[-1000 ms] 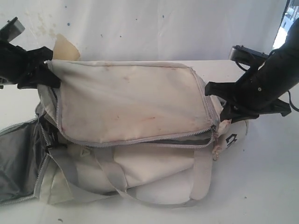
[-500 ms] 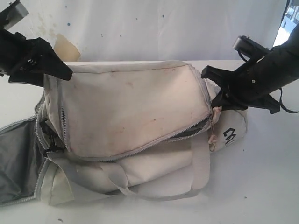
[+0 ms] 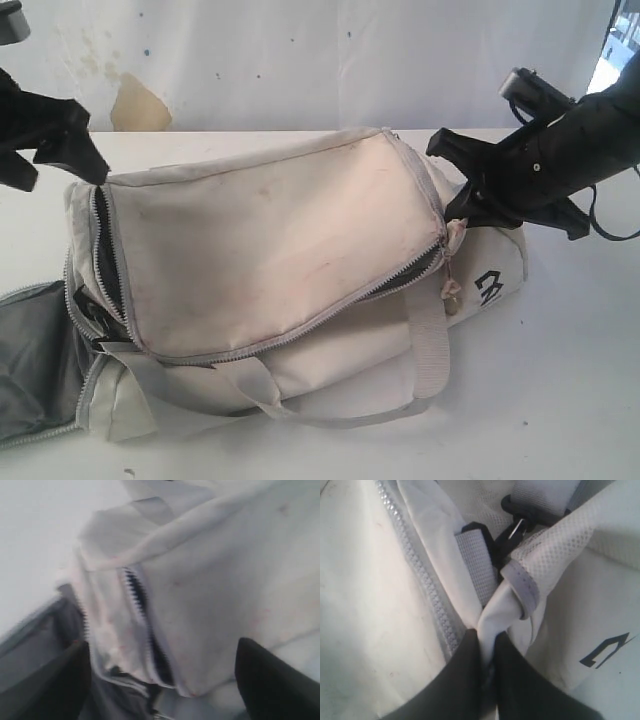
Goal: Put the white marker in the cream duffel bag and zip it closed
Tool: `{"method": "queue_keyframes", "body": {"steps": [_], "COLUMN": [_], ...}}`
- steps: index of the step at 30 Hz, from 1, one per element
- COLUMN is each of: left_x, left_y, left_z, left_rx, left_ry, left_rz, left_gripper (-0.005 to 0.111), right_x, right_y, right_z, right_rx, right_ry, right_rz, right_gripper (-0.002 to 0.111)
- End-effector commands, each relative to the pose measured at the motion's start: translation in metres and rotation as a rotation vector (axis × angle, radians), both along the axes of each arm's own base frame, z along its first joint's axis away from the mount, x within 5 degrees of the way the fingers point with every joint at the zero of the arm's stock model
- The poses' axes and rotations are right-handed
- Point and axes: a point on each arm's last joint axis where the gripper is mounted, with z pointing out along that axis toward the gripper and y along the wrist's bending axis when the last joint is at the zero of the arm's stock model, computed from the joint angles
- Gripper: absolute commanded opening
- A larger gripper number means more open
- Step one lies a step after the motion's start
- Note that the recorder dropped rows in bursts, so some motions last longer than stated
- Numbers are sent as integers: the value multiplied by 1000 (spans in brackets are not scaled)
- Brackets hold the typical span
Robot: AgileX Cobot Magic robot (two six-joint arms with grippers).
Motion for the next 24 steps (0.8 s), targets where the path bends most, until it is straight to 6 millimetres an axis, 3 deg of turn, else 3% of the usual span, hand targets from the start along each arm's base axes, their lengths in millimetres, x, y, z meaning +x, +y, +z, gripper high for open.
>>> {"method": "queue_keyframes", "body": {"steps": [1,12,21,24], "left_x": [-11,-33,-44,-45], "left_y": [-34,-120,-187,-205], "left_z": [15,22,-14,-26], "left_rx": [-231,-417,-478,-472], "left_ry": [9,-18,35,-2], "left_rz": [-144,-283,-279,-261], "left_gripper": [93,92,72,71], "right_x": [-1,1,0,0], "right_y": [-1,-2,0,1], "right_z": [2,2,3,5], "right_rx": [6,11,32,48], "right_ry": [-13,-24,-16,-2], "right_rz": [-3,-14,-20,-17], "right_gripper": [0,0,0,0]}}
